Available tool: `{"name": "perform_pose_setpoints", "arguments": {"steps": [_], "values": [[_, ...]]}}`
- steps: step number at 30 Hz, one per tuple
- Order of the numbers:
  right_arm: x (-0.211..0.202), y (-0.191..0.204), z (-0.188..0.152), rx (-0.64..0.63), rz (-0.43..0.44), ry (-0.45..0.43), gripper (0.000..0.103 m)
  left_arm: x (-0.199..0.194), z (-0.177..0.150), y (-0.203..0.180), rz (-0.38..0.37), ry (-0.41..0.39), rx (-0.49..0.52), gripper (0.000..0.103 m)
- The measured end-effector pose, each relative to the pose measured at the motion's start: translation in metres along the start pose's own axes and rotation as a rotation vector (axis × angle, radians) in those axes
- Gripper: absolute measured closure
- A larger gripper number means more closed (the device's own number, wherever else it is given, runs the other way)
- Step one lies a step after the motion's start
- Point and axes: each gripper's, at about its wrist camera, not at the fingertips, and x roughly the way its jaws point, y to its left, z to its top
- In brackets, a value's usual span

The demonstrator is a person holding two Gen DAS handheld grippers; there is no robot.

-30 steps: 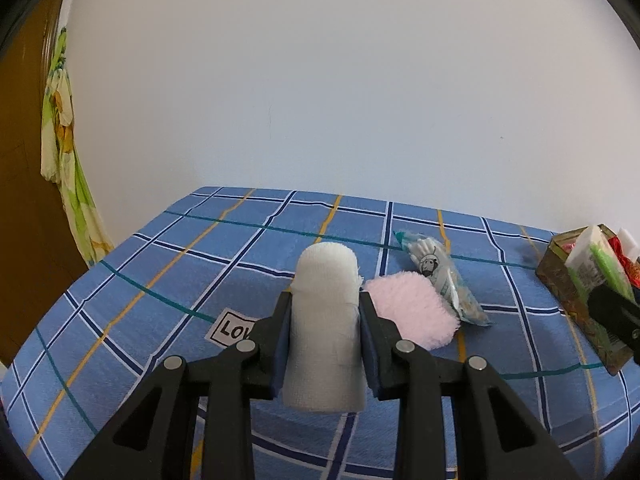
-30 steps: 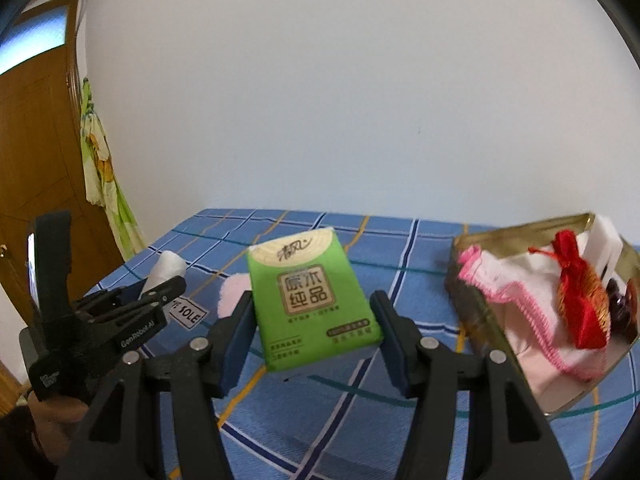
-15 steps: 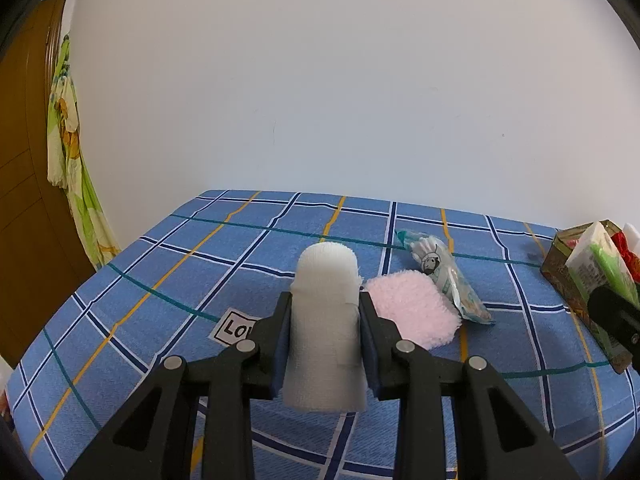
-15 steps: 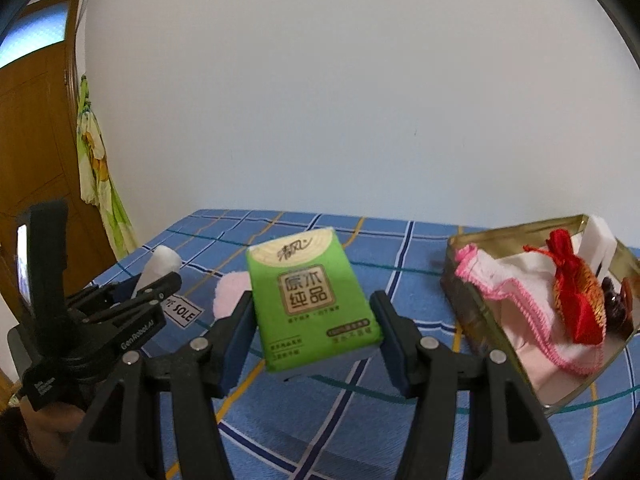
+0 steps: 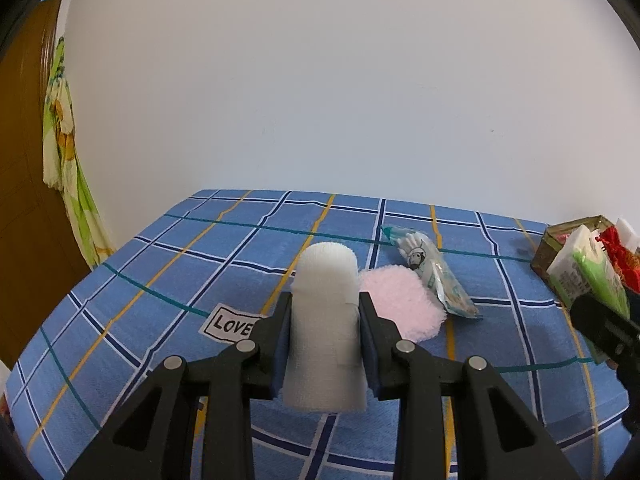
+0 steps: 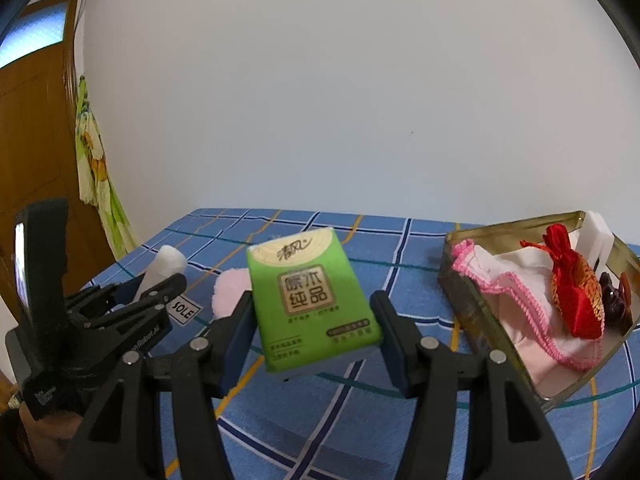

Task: Organize soft objects
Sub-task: 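Lift the white roll with the left gripper while the right carries the tissue pack toward the tray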

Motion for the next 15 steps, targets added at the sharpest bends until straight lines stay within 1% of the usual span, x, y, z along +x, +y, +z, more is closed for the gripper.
{"name": "perform_pose_setpoints", "arguments": {"steps": [5,11,15], "values": [[-0.007,-0.005,-0.003,-0.010,-0.004,-0.009,0.045,-0.002,-0.001,-0.007,-0.004,-0.001,0.026,0.069],[-0.013,-0.012,-0.007,0.002,-0.008,-0.002,0.045,-0.006,-0.003,-0.009,-0.017,0.005,0.011,0.069],[-0.022,-0.017,-0.009,-0.006,-0.022,-0.020,0.045,-0.010,-0.004,-0.015,-0.036,0.009,0.012,0.069]]}}
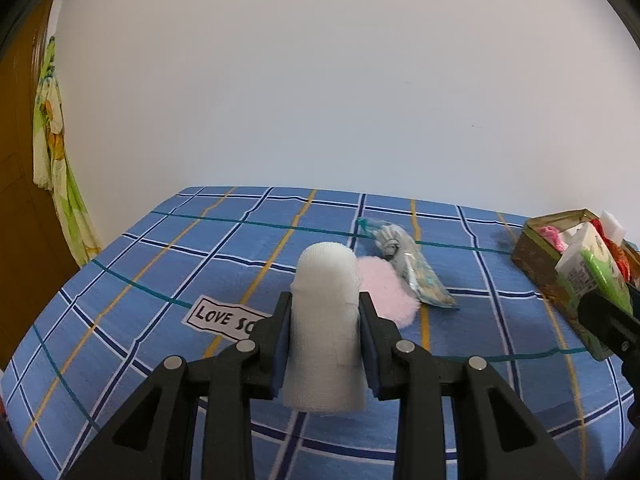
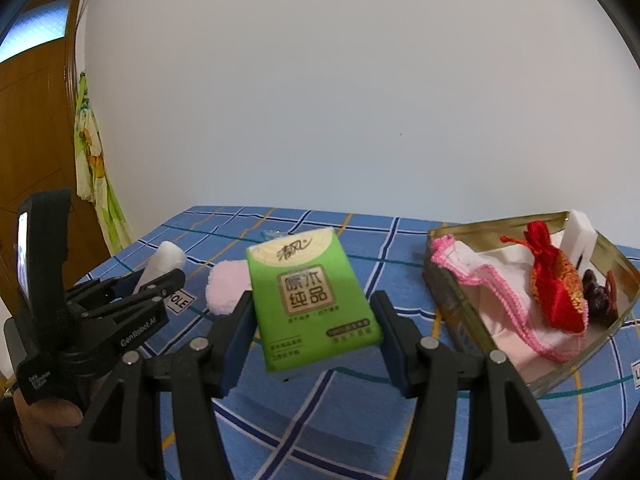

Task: Organize soft objects
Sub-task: 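Lift the white roll with the left gripper while the right carries the tissue pack toward the tray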

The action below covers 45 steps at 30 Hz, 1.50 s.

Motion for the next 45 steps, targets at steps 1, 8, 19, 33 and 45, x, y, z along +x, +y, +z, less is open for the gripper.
{"name": "perform_pose_setpoints", "arguments": {"steps": [1,8,19,33,45], "values": [[-0.003,-0.002,-0.001,-0.003,-0.005,-0.006,0.045,-0.001,0.000,-0.002,-0.004,-0.002,0.002,0.069],[-0.017,-0.015,-0.003,-0.005,-0.045,-0.036,0.045,-0.009,0.000,-0.027,-0.062,0.003,0.014,0.069],[-0.032,-0.033,-0.002,0.001,-0.081,-0.075,0.045,-0.014,0.006,-0.071,-0.112,-0.027,0.080,0.069],[-0.053,-0.061,-0.005,-0.005,-0.148,-0.126,0.045,-0.016,0.009,-0.098,-0.144,-0.029,0.107,0.069],[-0.073,-0.099,-0.008,0.039,-0.229,-0.153,0.045,-0.020,0.012,-0.132,-0.189,-0.040,0.128,0.069]]}}
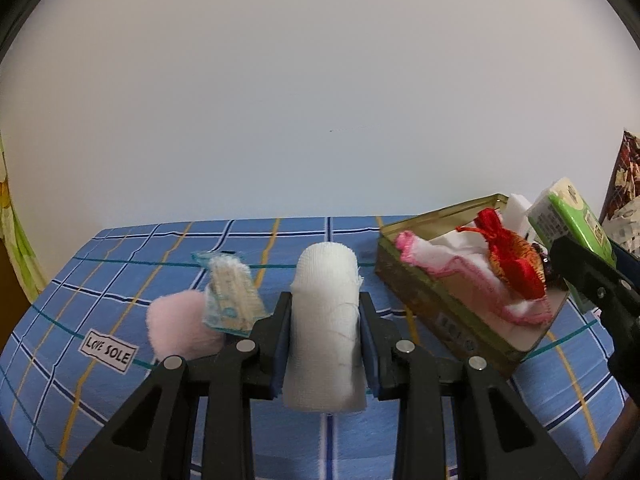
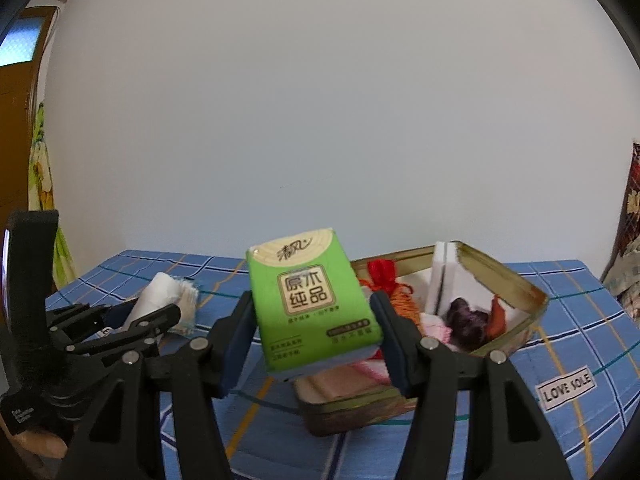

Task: Organize soft objects
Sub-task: 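Lift the white roll with the left gripper while the right carries the tissue pack toward the tray, then bring both held items over the tin tray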

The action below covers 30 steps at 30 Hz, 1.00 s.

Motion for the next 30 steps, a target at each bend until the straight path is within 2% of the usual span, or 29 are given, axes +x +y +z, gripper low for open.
{"name": "perform_pose_setpoints", "arguments": {"steps": [15,30], "values": [[-0.024,-0.017,0.011,0.026,-0.081,-0.037,0.045,0.001,0.009,-0.032,-0.046,-0.014,0.016,0.069],[-0.028,-0.049,0.017,0.061,-0.181,-0.053,0.045,0.010,0.017,-0.066,-0.089,-0.025,0.046,0.069]]}}
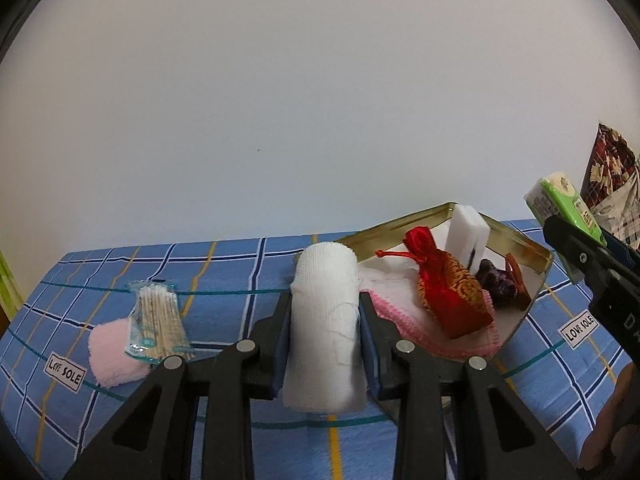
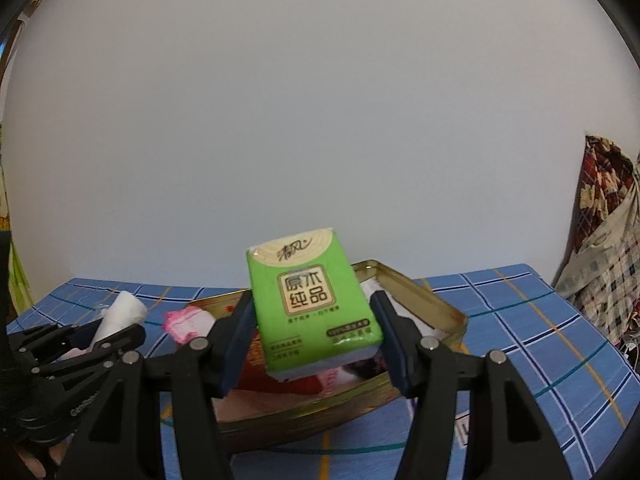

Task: Organize soft objects
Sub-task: 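Bring both held items over the tin tray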

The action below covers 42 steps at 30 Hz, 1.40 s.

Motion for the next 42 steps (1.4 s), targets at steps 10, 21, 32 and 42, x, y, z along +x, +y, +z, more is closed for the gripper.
{"name": "perform_pose_setpoints", "arguments": {"steps": [10,21,32,42], "values": [[-0.010,-0.016,0.004,0.018,-0.074,-0.012,0.045,0.008,0.007,-0.022,-0.023,-0.009,0.012,0.069],[0.001,-0.026,0.018,0.016,-0.160,-0.007,0.045,0.023,0.017,-0.060,-0.065,-0.003,0.051,0.069],[0.020,-0.053,0.018,0.011,-0.205,-0.005,0.045,0.037,0.020,-0.074,-0.075,0.010,0.066,0.069],[0.031,-0.067,0.018,0.011,-0.232,0.011,0.045,0.049,0.023,-0.083,-0.073,0.030,0.060,0.069]]}}
